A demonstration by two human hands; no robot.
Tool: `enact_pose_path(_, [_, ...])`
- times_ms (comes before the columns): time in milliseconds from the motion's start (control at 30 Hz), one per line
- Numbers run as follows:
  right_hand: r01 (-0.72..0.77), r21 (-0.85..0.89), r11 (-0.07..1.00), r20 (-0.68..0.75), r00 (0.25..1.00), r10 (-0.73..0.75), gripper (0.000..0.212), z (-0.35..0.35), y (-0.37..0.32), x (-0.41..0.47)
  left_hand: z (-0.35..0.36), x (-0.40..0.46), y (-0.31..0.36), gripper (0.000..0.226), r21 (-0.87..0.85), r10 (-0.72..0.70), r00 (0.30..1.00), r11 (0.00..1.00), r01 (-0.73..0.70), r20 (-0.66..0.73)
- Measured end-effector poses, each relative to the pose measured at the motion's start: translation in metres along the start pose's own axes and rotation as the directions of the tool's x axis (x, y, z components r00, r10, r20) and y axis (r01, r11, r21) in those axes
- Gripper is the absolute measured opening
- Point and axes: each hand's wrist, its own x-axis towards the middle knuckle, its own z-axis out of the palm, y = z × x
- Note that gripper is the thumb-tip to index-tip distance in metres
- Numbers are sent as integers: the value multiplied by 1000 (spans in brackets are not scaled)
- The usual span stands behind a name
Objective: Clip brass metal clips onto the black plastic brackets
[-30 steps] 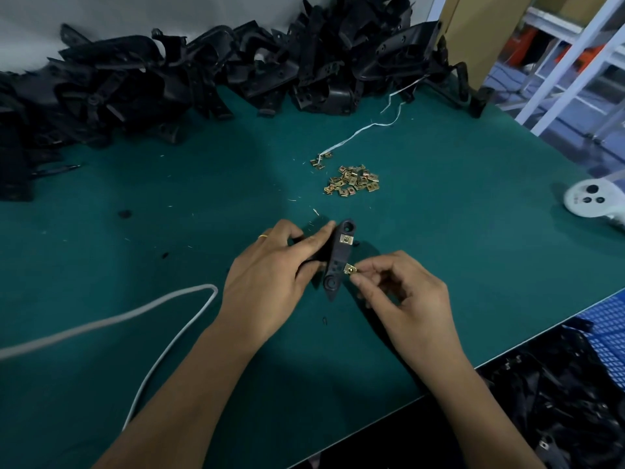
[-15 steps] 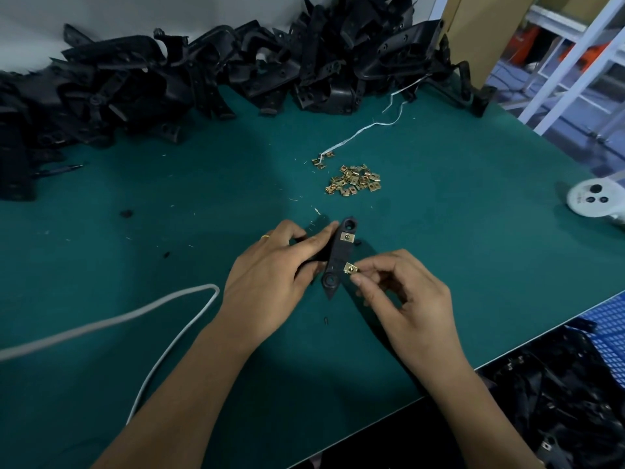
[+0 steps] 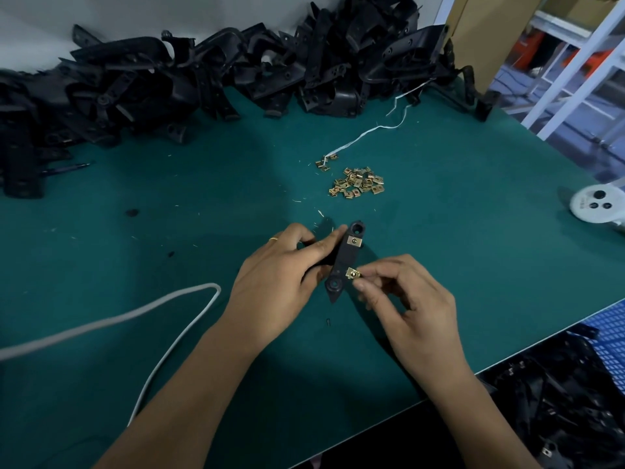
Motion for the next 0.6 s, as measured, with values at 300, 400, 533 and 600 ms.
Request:
enact_pose_path(300, [-335, 565, 754, 79, 932, 355, 54, -7, 2, 6, 7, -1, 9, 60, -39, 176, 984, 984, -175, 10])
enact_pose_path(400, [-434, 646, 628, 236, 896, 376, 66, -11, 12, 13, 7, 0, 13, 57, -47, 259, 966, 965, -258, 20])
enact_pose_path(533, [-478, 677, 559, 304, 874, 380, 60, -15, 0, 11, 2, 0, 12, 55, -15, 194, 981, 981, -194, -23])
enact_pose_path(600, [-462, 705, 538, 290, 880, 376, 63, -16, -13, 1, 4, -1, 15, 56, 9, 225, 974, 974, -225, -19])
